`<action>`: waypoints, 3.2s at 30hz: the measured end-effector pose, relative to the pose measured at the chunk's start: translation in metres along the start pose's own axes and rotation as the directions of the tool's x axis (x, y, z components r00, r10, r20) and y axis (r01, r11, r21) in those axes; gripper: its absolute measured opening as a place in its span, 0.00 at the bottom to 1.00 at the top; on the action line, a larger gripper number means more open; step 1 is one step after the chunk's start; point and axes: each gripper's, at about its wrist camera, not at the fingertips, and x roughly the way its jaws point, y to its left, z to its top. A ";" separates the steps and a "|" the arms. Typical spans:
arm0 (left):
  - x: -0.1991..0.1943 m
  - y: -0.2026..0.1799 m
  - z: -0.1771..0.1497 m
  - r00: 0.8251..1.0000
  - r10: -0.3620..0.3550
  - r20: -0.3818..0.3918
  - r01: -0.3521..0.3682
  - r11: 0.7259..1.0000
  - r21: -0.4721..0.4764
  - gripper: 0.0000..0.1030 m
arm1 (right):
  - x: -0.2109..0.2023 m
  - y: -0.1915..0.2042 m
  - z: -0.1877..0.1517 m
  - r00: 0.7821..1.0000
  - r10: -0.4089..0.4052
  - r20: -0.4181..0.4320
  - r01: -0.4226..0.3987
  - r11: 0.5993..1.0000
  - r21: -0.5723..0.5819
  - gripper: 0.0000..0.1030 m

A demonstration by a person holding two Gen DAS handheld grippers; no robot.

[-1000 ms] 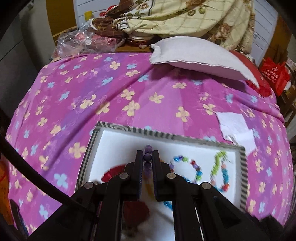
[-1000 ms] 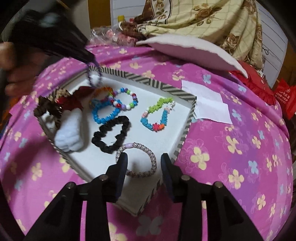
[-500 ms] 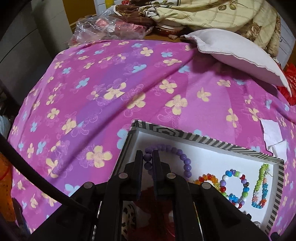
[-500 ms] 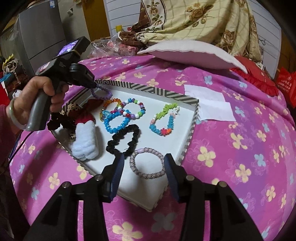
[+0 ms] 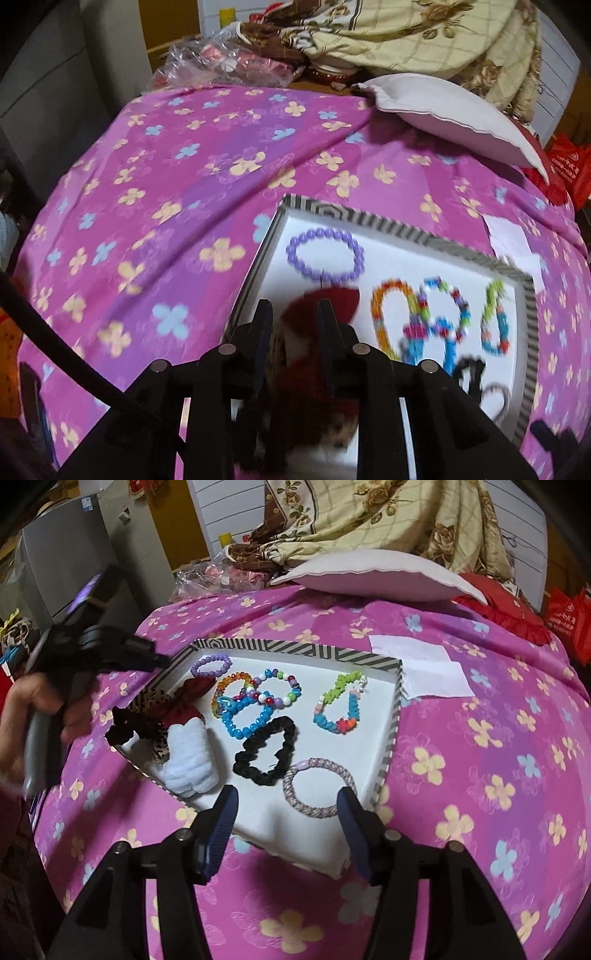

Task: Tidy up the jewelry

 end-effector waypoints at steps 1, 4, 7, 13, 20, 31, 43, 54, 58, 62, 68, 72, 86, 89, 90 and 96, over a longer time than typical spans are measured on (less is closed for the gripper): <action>-0.008 -0.001 -0.008 1.000 0.003 0.013 -0.003 1.000 0.009 0.43 | -0.001 0.002 -0.001 1.000 -0.001 0.001 0.001 1.000 0.008 0.58; -0.029 -0.005 -0.030 0.999 -0.005 0.046 0.004 0.999 0.033 0.43 | -0.004 0.012 -0.004 1.000 -0.014 0.002 0.014 1.000 0.016 0.61; -0.048 -0.010 -0.052 0.997 -0.011 0.078 0.007 0.999 0.054 0.43 | -0.009 0.020 -0.006 1.000 -0.021 0.013 0.020 0.999 0.027 0.62; -0.083 -0.012 -0.089 0.990 -0.016 0.137 0.006 0.997 0.071 0.43 | -0.025 0.034 -0.007 0.997 -0.055 0.046 0.053 0.998 0.039 0.66; -0.109 -0.006 -0.111 0.983 0.005 0.186 -0.017 0.998 0.065 0.44 | -0.040 0.048 -0.007 0.995 -0.069 0.070 0.065 0.996 0.056 0.69; -0.131 -0.003 -0.117 0.978 -0.008 0.210 -0.002 0.999 0.048 0.44 | -0.056 0.061 0.002 0.991 -0.090 0.099 0.086 0.995 0.042 0.71; -0.136 -0.003 -0.115 0.976 -0.005 0.218 -0.002 0.999 0.036 0.44 | -0.057 0.063 0.004 0.991 -0.090 0.098 0.088 0.996 0.028 0.72; -0.133 -0.004 -0.113 0.977 -0.003 0.214 -0.005 0.999 0.036 0.44 | -0.053 0.060 0.005 0.992 -0.088 0.088 0.086 0.996 0.028 0.72; -0.132 -0.003 -0.112 0.977 -0.003 0.213 -0.005 0.999 0.036 0.44 | -0.049 0.058 0.005 0.993 -0.085 0.083 0.083 0.996 0.029 0.72; -0.132 -0.004 -0.112 0.977 -0.001 0.213 -0.007 0.999 0.039 0.44 | -0.048 0.058 0.005 0.993 -0.084 0.082 0.082 0.996 0.029 0.72; -0.128 -0.002 -0.111 0.978 -0.001 0.210 -0.008 0.999 0.040 0.44 | -0.047 0.058 0.006 0.993 -0.084 0.079 0.082 0.996 0.028 0.72; -0.128 -0.002 -0.111 0.978 0.001 0.209 -0.010 0.999 0.041 0.44 | -0.047 0.059 0.006 0.993 -0.084 0.077 0.082 0.996 0.026 0.72; -0.126 -0.001 -0.110 0.979 0.002 0.206 -0.011 0.999 0.041 0.44 | -0.046 0.060 0.006 0.993 -0.086 0.074 0.085 0.996 0.025 0.72; -0.126 -0.001 -0.111 0.978 0.004 0.207 -0.012 0.999 0.041 0.44 | -0.045 0.061 0.006 0.994 -0.085 0.072 0.083 0.996 0.021 0.72; -0.125 -0.001 -0.111 0.979 0.004 0.206 -0.013 0.999 0.041 0.44 | -0.044 0.062 0.005 0.994 -0.085 0.070 0.083 0.996 0.018 0.72; -0.124 0.000 -0.112 0.978 0.006 0.207 -0.016 0.999 0.047 0.44 | -0.040 0.063 0.006 0.995 -0.082 0.064 0.082 0.997 0.015 0.73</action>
